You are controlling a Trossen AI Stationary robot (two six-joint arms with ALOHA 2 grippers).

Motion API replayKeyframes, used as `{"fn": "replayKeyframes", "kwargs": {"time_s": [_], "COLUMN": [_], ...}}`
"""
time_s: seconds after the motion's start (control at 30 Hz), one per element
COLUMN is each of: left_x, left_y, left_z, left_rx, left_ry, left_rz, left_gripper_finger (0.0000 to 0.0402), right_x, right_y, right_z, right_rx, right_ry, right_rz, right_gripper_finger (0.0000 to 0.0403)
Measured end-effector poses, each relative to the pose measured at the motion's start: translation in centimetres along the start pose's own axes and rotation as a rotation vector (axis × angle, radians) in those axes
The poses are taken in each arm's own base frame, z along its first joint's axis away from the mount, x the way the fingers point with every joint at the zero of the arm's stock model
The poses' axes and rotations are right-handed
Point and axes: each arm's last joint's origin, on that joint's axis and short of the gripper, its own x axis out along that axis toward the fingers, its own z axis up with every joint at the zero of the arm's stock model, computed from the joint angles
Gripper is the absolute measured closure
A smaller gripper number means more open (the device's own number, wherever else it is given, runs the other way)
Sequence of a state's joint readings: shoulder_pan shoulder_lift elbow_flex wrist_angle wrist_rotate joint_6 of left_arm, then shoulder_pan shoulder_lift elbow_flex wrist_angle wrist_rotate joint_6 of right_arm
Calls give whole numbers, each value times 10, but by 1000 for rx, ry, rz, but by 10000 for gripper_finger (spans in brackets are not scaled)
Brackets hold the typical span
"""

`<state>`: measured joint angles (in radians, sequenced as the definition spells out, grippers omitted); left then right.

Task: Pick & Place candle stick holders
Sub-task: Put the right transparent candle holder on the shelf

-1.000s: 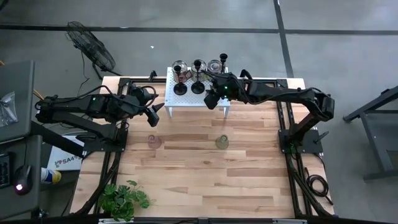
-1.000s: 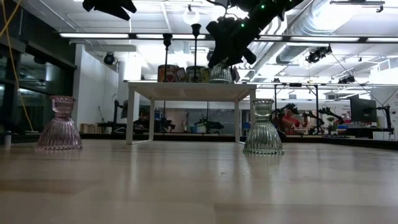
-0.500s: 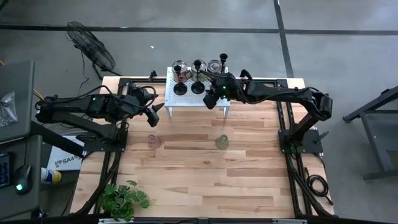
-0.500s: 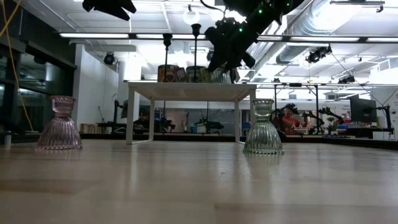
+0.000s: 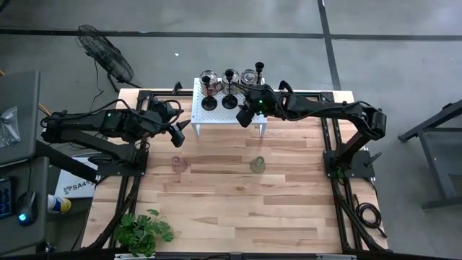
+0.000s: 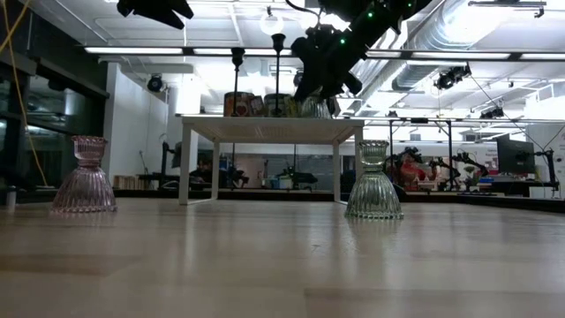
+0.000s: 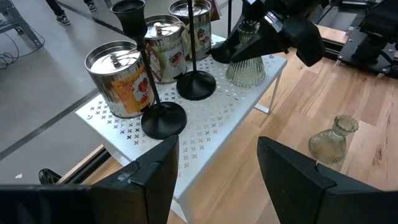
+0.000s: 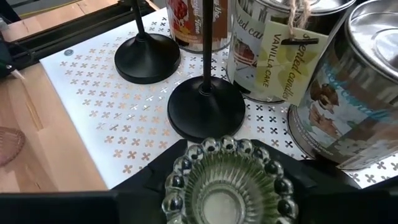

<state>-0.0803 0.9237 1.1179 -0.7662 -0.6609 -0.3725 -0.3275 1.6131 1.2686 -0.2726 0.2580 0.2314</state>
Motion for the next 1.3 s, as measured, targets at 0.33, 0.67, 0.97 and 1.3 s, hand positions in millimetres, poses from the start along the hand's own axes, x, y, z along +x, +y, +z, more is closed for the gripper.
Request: {"fn": "replayKeyframes", "kwargs": {"time_s": [0.33, 0.67, 0.97, 1.3], "left_x": [0, -3, -6, -6], "left_y": [0, 3, 5, 5], "left_z": [0, -1, 0, -1], "left_rx": [0, 1, -8, -6], "left_ry": [0, 1, -7, -4], "left_rz": [0, 1, -2, 2], "left_gripper_finger": [190, 190, 190, 190], "right_x": [-2, -26, -59, -88], "right_y": [0, -4, -11, -12], "right_z": [1, 12, 11, 18], "right_rx": [1, -2, -9, -19], "right_ry": [-5, -53, 0, -68], "right_rz": [0, 10, 12, 31], "right_gripper_finger": [210, 162, 159, 159]}}
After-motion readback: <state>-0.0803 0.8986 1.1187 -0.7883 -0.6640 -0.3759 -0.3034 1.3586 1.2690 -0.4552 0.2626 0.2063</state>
